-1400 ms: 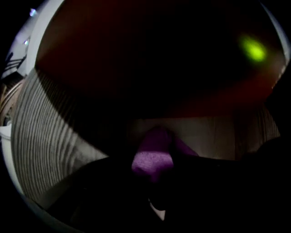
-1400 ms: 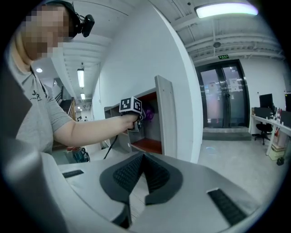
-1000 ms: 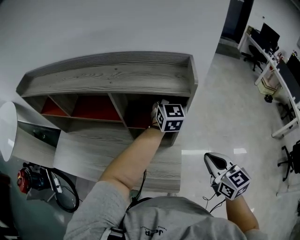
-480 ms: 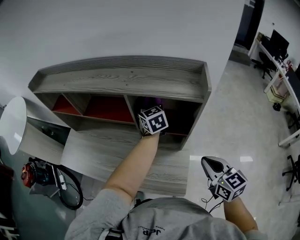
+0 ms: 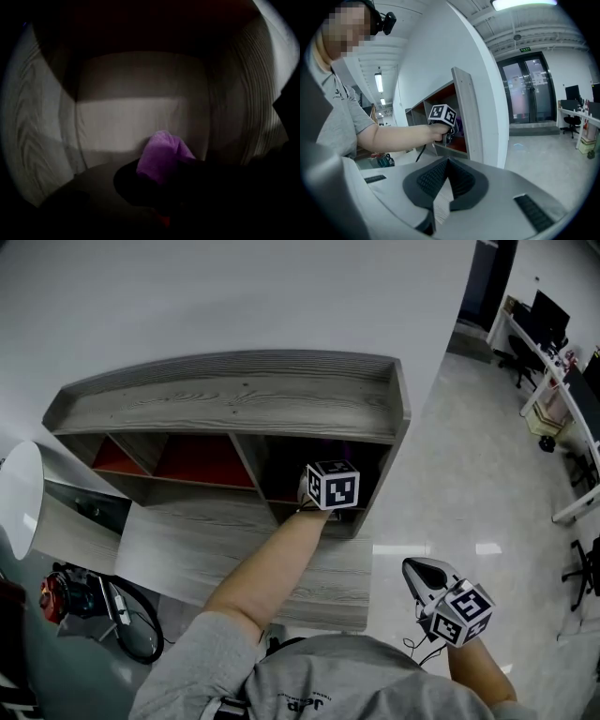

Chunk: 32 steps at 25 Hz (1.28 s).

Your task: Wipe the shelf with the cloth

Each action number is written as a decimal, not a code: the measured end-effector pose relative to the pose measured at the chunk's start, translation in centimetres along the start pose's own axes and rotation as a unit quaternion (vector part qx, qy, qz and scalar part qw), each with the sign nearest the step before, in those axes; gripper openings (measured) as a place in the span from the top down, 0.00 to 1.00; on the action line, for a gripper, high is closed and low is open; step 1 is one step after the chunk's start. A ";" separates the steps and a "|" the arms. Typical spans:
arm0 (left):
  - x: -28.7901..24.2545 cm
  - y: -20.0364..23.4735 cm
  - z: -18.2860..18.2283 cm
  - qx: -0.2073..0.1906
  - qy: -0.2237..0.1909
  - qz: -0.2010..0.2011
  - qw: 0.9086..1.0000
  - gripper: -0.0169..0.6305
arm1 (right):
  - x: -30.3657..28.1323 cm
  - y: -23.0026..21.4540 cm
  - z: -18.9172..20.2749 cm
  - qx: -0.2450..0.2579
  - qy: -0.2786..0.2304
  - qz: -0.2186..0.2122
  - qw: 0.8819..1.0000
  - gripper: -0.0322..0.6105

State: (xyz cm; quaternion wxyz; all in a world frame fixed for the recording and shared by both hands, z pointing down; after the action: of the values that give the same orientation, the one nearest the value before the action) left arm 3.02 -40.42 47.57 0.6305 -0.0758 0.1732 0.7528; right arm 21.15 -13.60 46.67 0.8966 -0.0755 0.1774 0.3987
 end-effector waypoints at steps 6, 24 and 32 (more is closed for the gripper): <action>-1.3 -5.2 1.8 -0.086 0.063 0.168 0.980 0.87 | 0.2 0.0 0.5 0.002 0.009 0.006 1.000 0.92; -3.2 7.8 4.7 -0.585 0.352 -0.152 0.715 0.87 | -0.6 0.5 0.1 -0.012 -0.028 -0.023 0.999 0.92; -3.0 5.0 4.7 -0.531 0.333 -0.055 0.778 0.89 | 0.5 -0.7 1.5 -0.029 -0.015 -0.006 0.999 0.92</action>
State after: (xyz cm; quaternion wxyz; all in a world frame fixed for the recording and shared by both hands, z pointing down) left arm -0.78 -42.26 53.76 0.4340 -0.6537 -0.0592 0.6171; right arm 22.34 -13.33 47.86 0.8990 -0.0960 0.1518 0.3994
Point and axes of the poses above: the fingertips, and each gripper's own axes: x backward along the fingers, y to its left, z out of its underside, the point moved 5 cm from there along x, backward along the fingers, and after that the axes turned 13 degrees about x, right-handed, at the moved point
